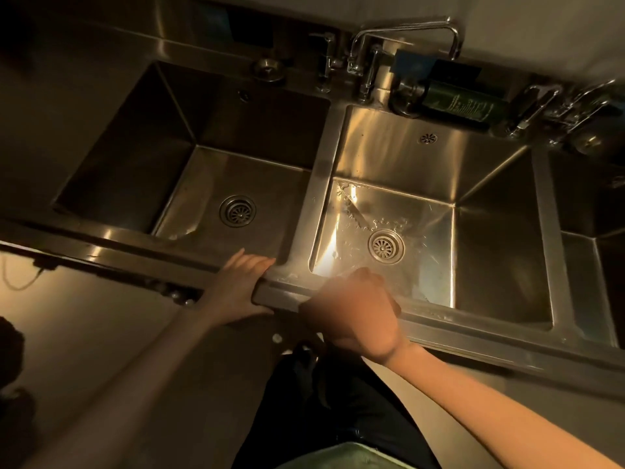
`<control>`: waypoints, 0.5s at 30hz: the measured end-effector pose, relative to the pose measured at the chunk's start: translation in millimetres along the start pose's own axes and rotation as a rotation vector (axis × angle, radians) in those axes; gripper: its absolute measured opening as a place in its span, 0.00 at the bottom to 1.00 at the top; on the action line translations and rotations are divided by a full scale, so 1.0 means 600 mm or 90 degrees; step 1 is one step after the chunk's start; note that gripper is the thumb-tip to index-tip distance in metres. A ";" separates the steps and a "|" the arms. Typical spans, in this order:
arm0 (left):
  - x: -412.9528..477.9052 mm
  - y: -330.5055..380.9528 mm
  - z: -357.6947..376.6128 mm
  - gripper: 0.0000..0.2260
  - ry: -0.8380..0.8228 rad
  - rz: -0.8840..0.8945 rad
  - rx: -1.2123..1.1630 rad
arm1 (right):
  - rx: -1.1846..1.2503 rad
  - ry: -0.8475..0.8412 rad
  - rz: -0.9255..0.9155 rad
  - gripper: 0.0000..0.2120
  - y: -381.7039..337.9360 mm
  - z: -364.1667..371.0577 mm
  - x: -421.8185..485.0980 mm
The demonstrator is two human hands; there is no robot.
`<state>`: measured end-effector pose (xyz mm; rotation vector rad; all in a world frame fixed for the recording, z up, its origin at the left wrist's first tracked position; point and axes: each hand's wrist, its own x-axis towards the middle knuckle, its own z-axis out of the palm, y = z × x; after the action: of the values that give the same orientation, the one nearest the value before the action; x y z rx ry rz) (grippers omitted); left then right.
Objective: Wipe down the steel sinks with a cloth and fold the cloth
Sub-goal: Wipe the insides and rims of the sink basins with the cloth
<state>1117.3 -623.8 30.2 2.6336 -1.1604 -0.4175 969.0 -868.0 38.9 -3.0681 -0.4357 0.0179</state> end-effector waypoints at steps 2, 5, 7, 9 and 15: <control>-0.001 0.000 0.001 0.48 -0.012 -0.010 -0.012 | 0.053 0.007 0.046 0.28 -0.020 0.003 0.037; -0.011 -0.014 0.001 0.55 -0.048 -0.109 -0.062 | 0.072 0.003 0.085 0.24 -0.042 0.002 0.078; -0.016 -0.029 -0.004 0.57 -0.068 -0.131 -0.052 | 0.075 -0.006 0.085 0.25 -0.042 0.001 0.100; -0.018 -0.035 -0.011 0.57 -0.090 -0.104 -0.032 | 0.109 -0.006 0.111 0.25 -0.028 0.003 0.128; 0.012 -0.014 -0.027 0.64 -0.083 -0.085 -0.004 | 0.099 -0.031 0.153 0.22 0.059 0.001 0.241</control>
<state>1133.2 -622.3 41.5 2.7229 -1.0210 -0.6261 1117.9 -861.7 36.0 -2.9507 -0.0602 0.1286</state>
